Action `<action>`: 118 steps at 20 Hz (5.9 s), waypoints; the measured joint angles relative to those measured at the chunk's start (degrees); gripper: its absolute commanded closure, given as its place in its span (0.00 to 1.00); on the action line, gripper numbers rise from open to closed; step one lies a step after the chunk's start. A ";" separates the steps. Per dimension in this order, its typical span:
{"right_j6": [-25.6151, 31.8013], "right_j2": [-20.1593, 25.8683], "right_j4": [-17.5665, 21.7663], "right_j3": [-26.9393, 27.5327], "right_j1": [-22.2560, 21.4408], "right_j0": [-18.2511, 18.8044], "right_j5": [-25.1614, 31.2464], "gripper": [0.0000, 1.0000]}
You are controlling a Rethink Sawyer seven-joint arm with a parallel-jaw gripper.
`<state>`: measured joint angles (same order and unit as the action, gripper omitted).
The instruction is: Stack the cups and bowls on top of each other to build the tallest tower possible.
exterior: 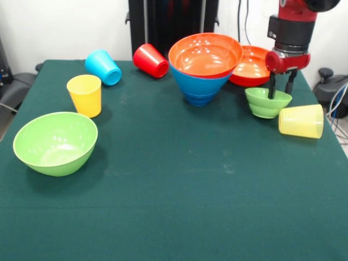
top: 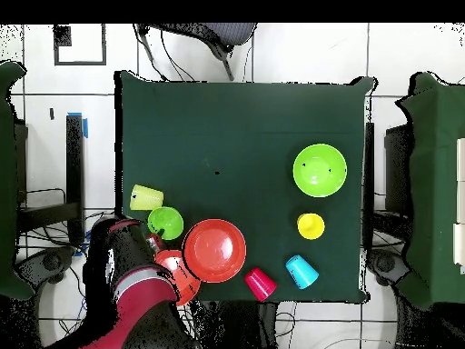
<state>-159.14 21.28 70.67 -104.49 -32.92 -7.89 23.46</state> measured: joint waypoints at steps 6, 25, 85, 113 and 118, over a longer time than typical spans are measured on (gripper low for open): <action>0.00 -0.48 -0.01 0.31 0.01 -0.37 0.00 1.00; 0.05 -1.40 -0.18 0.79 -1.66 -0.49 0.50 1.00; 8.21 34.60 -18.26 -35.23 -37.93 22.13 -0.99 1.00; 8.21 41.25 -18.23 -43.31 -45.05 26.50 -4.26 1.00; 8.21 41.31 -15.89 -43.34 -45.83 26.90 -4.26 1.00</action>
<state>-150.93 62.59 54.78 -147.83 -78.75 19.02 19.20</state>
